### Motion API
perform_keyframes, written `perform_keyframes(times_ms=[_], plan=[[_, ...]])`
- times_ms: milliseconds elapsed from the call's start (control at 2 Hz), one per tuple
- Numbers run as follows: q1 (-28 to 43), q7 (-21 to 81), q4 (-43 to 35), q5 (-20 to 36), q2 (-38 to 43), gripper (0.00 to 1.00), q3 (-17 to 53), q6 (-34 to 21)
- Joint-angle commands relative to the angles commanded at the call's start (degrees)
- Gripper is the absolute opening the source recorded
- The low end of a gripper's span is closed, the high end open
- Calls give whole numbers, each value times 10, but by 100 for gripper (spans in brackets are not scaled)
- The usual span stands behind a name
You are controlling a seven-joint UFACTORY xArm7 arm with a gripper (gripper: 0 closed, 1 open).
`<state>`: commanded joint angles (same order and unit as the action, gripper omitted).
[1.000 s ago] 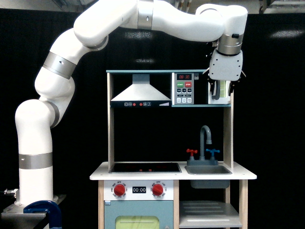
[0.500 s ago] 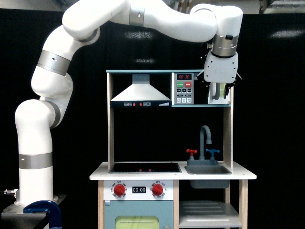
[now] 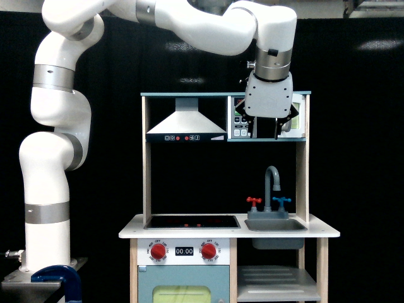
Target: Open the oven door
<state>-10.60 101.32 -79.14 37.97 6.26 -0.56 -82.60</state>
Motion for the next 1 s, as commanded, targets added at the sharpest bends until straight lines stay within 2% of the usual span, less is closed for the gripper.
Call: perform_keyframes(times_ms=[500,1000], plan=[[-10,29,17,0,11,100,5,13],[-4,18,35,2,-9,100,-2,20]])
